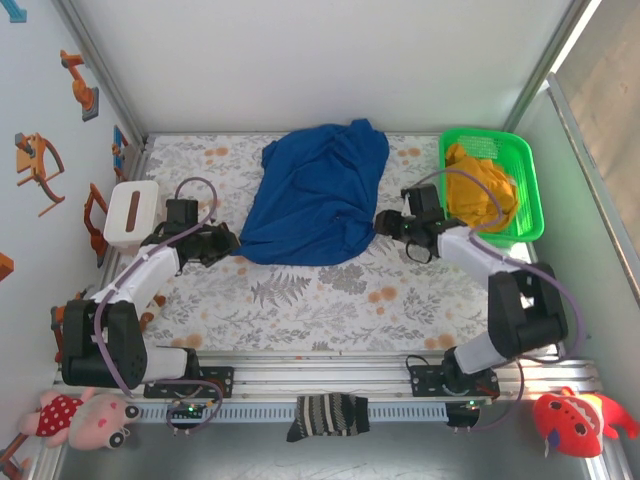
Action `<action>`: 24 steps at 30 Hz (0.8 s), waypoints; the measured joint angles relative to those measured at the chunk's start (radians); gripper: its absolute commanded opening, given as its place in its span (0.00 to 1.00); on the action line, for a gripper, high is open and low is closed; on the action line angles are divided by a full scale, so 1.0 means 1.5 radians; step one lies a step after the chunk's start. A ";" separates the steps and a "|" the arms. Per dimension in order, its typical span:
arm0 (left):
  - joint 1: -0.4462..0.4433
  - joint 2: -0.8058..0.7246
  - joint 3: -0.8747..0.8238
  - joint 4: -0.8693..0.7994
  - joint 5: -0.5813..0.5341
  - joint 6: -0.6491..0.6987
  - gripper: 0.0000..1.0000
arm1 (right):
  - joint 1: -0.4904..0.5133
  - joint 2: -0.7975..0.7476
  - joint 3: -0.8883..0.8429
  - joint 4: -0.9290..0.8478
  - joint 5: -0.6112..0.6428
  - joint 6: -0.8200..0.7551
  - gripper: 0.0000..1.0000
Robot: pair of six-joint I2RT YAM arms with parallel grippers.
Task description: Fold the inside-out t-shirt
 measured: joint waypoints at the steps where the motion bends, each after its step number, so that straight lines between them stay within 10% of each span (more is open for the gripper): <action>1: 0.000 0.000 0.002 -0.005 -0.005 0.002 0.00 | 0.000 0.030 0.027 -0.009 0.001 -0.015 0.59; 12: 0.000 0.001 0.016 -0.013 -0.024 0.010 0.00 | 0.001 0.181 0.121 -0.067 0.001 -0.086 0.45; 17: 0.000 0.006 0.016 -0.012 -0.026 0.010 0.02 | 0.001 0.206 0.136 -0.075 -0.010 -0.091 0.00; 24: 0.018 0.030 0.047 -0.028 -0.024 0.010 0.02 | 0.000 0.166 0.183 -0.097 -0.022 -0.091 0.00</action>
